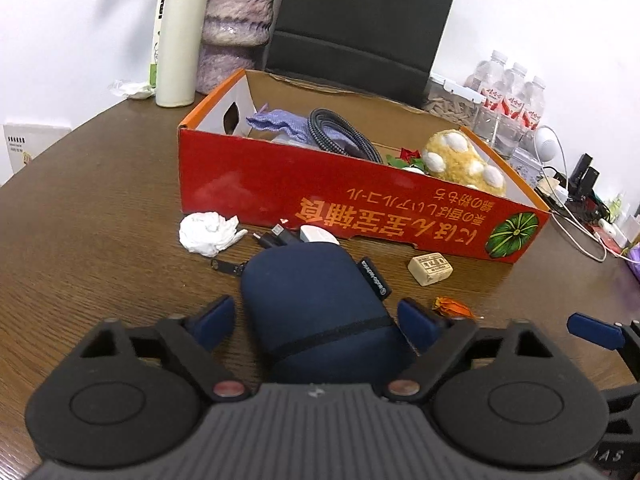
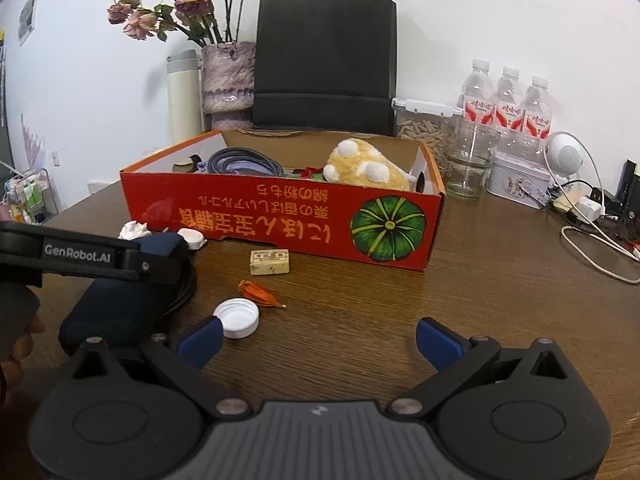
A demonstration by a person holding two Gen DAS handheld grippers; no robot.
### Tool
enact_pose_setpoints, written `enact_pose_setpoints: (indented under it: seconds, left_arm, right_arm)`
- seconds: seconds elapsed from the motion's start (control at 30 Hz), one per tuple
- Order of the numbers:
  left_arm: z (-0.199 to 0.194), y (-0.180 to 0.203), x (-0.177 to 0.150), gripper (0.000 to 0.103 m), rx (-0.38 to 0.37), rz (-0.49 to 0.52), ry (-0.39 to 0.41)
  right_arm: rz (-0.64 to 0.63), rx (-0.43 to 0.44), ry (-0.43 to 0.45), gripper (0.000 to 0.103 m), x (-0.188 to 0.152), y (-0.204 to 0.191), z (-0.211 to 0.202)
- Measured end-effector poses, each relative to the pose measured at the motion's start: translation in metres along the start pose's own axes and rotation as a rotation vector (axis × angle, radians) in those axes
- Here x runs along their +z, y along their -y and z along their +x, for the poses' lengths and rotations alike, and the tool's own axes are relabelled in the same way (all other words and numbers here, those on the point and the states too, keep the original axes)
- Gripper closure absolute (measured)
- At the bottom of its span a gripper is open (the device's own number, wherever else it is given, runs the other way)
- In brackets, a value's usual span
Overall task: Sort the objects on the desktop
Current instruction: 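Grasp the navy zippered case with the left gripper and lift it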
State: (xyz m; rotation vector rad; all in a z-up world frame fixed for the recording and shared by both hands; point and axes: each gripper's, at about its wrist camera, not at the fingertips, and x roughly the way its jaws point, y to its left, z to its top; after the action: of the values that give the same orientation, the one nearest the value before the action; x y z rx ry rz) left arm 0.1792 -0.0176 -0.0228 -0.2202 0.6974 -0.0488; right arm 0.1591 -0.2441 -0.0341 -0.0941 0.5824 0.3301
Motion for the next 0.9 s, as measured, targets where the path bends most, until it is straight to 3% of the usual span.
enact_pose_setpoints:
  seconds: [0.27, 0.6, 0.9]
  left_arm:
    - [-0.008, -0.004, -0.002, 0.032, -0.023, 0.016, 0.015]
    - [-0.024, -0.025, -0.004, 0.034, -0.040, 0.000, 0.025]
    - [-0.033, -0.051, -0.005, 0.034, -0.025, 0.006, 0.024]
  right_arm:
    - [0.001, -0.004, -0.015, 0.000, -0.001, 0.000, 0.003]
    - [0.011, 0.003, -0.014, 0.000, 0.000, 0.001, 0.003]
    - [-0.030, 0.051, -0.019, 0.002, 0.002, -0.023, 0.004]
